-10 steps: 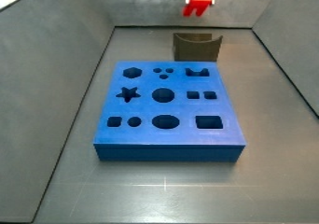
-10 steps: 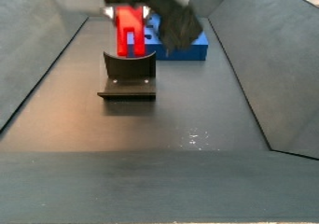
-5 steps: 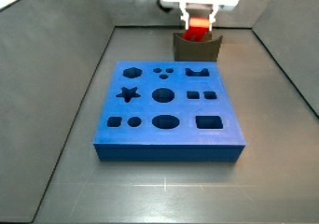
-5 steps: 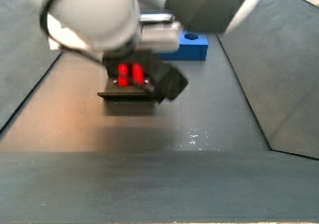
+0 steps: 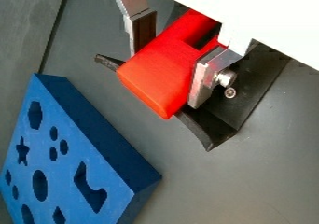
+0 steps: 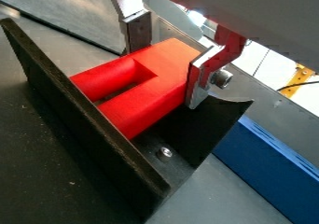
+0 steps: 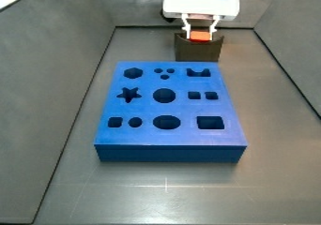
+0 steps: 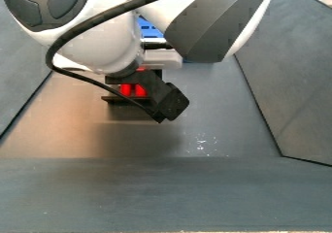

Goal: Pick up the square-circle object. Move up. Place the square-circle object on the fixture. Regrasp the square-circle object. Move to above the board. Insert the square-circle object.
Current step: Place the square-circle object on the fixture, then regrasp the square-circle object.

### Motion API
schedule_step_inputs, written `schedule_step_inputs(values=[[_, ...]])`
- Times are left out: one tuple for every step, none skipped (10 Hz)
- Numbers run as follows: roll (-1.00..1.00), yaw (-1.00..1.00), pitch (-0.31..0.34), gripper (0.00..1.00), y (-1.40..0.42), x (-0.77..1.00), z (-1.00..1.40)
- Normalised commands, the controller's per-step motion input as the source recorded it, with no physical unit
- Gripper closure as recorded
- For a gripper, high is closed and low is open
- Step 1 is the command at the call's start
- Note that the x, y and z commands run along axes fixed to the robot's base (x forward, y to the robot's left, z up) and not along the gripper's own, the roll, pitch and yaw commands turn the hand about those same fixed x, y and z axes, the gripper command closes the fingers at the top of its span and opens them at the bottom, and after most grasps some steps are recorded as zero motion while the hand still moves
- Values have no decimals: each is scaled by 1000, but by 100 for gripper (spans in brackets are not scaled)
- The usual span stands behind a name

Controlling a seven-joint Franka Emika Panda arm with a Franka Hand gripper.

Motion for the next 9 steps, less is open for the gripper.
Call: schedule_step_inputs(values=[[-118,-34,-81,100,68,63,-221],[0,0,0,0,0,0,0],[-3,35,-6,0,0,0,1000],[-1,38,-2,0,2,-7,1000],[14,43,9,0,4,-29,1000],[20,42,14,0,2,-33,1000],[26,36,31,0,3,-37,1000],[25,28,46,0,6,-35,878],[27,21,57,0,6,-34,688]])
